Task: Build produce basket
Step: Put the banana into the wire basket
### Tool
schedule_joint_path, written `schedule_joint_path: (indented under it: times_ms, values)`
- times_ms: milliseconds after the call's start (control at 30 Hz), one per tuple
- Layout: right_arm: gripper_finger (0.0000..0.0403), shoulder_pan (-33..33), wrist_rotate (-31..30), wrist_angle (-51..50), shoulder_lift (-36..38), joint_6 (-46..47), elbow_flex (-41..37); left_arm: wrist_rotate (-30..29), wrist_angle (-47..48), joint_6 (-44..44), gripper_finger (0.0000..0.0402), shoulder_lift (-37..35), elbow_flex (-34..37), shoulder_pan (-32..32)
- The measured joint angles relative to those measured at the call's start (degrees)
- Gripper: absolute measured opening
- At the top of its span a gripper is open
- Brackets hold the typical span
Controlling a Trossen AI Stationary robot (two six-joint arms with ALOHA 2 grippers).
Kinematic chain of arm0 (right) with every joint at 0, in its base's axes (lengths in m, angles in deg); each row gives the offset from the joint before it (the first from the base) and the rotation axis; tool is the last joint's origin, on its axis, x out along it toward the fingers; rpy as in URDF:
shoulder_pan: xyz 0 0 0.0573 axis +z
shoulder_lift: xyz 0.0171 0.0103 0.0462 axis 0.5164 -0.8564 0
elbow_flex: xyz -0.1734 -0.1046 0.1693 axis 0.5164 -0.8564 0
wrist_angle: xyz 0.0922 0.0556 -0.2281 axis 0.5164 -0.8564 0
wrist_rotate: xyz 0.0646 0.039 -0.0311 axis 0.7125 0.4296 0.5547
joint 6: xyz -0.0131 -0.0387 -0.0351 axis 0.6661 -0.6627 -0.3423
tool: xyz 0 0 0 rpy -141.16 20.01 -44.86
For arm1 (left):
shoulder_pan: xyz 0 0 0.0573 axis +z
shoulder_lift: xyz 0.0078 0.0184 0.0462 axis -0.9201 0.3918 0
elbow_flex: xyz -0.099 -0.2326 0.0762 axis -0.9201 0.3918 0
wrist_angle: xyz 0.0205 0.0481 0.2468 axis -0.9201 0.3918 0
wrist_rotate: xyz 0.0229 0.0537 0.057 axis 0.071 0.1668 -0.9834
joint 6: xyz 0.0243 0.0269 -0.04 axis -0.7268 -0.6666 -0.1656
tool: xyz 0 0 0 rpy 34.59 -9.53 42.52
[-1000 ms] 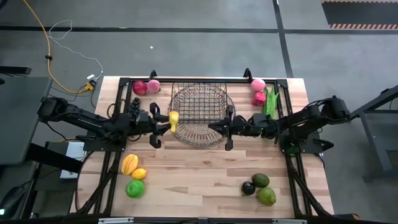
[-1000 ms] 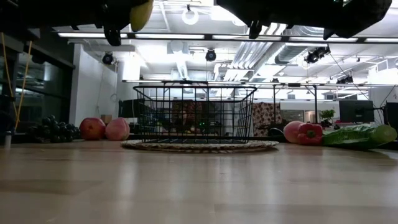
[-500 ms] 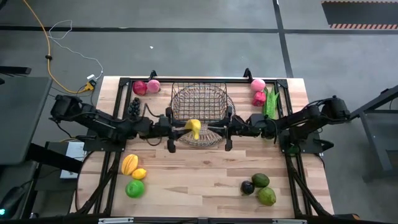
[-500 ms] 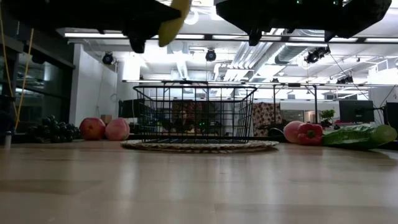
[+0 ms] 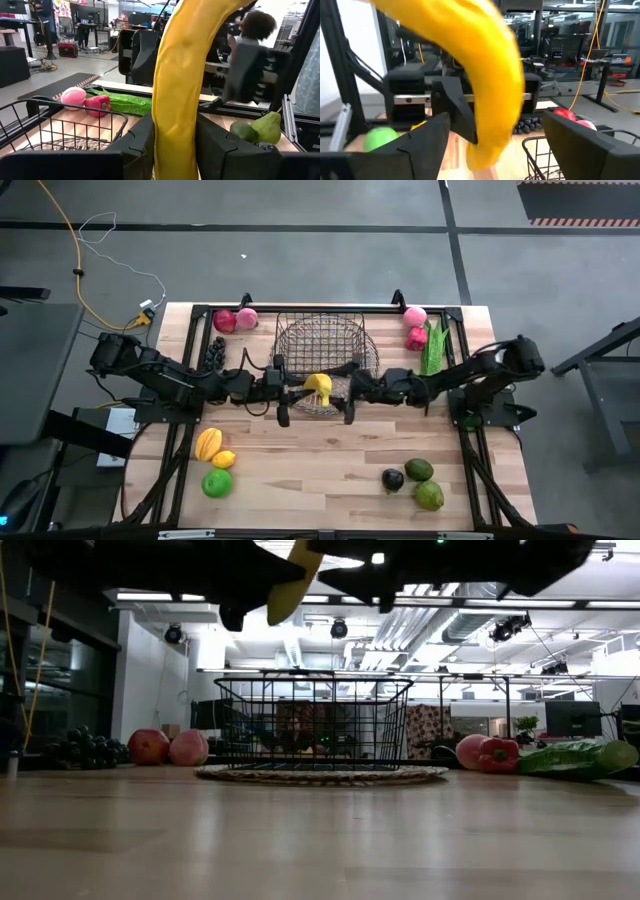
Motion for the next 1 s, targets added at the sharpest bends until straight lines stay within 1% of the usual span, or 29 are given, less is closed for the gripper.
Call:
schedule_joint_path:
  times_ms: [200, 400, 533, 600, 667, 900, 967, 1000]
  values:
    - [0.0317, 0.5, 0.1, -0.9, -3.5, -3.1, 4.8, 0.0, 1.0, 0.0, 0.0095, 0.0, 0.0, 0.0]
    - [0.0316, 0.7, 0.1, 0.2, -3.3, -3.9, 5.4, 0.0, 1.3, 0.0, 0.0095, 0.0, 0.0, 0.0]
    - [0.0301, 1.3, -0.8, 1.2, -3.2, -3.9, 5.4, 0.0, 1.4, 0.0, 0.0095, 0.0, 0.0, 0.0]
    - [0.0282, 1.5, -2.3, 1.3, -3.2, -3.9, 5.4, 0.0, 1.3, 0.0, 0.0095, 0.0, 0.0, 0.0]
    - [0.0254, 1.7, -3.1, 1.3, -3.2, -4.0, 5.4, 0.0, 1.3, 0.0, 0.0095, 0.0, 0.0, 0.0]
    - [0.0125, 1.7, -3.7, 1.2, -3.0, -4.0, 5.3, 0.3, 1.3, 0.0, 0.0095, 0.0, 0.0, 0.0]
    - [0.0096, 1.7, -3.9, 1.0, -3.0, -4.2, 5.3, 0.2, 1.4, 0.2, 0.0095, 0.0, 0.0, 0.0]
    - [0.0089, 1.7, -3.9, 0.9, -3.0, -4.2, 5.3, 0.2, 1.4, 0.2, 0.0095, 0.0, 0.1, 0.0]
